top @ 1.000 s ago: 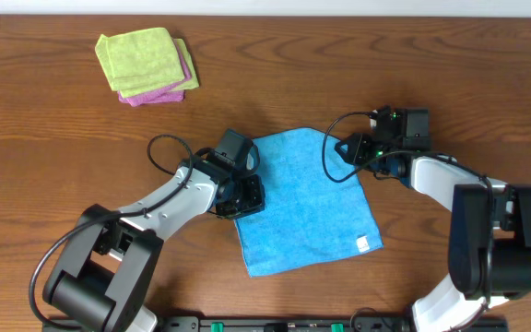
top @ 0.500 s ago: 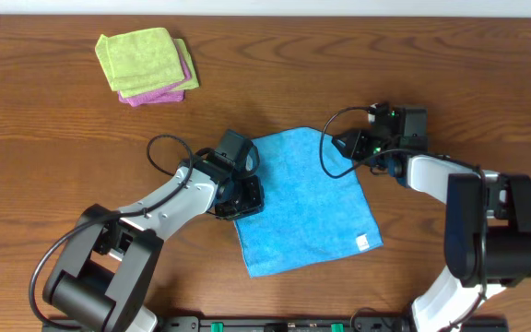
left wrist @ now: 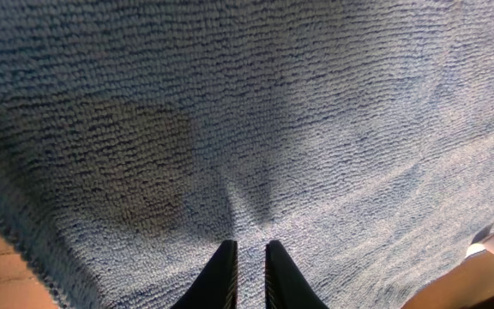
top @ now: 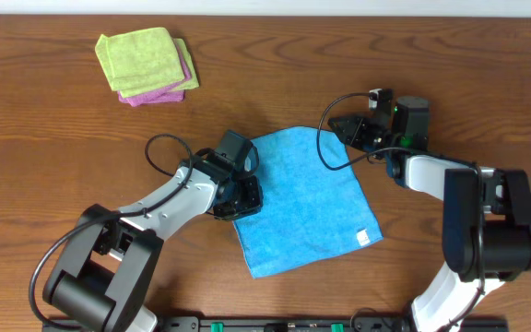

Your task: Fold the cloth

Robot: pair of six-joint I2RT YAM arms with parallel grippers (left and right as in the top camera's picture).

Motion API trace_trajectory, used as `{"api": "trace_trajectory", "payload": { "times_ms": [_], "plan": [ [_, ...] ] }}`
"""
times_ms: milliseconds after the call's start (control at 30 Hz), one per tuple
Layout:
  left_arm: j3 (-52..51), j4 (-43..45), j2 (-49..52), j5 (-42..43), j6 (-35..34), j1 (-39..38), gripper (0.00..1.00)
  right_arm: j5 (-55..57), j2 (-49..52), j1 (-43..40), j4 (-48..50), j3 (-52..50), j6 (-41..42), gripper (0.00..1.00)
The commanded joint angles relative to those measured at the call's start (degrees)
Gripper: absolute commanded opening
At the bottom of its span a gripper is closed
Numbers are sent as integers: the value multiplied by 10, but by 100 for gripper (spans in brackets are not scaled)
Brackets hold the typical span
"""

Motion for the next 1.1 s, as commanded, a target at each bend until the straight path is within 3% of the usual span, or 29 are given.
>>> {"api": "trace_trajectory", "payload": {
  "times_ms": [0, 433, 1067],
  "plan": [
    [8, -4, 5, -12, 2, 2, 13, -13, 5, 7, -11, 0, 2, 31],
    [8, -13, 5, -12, 2, 2, 10, 42, 4, -14, -109, 0, -51, 28],
    [8, -13, 5, -10, 2, 2, 10, 89, 4, -21, -124, 4, -83, 29]
  ]
}}
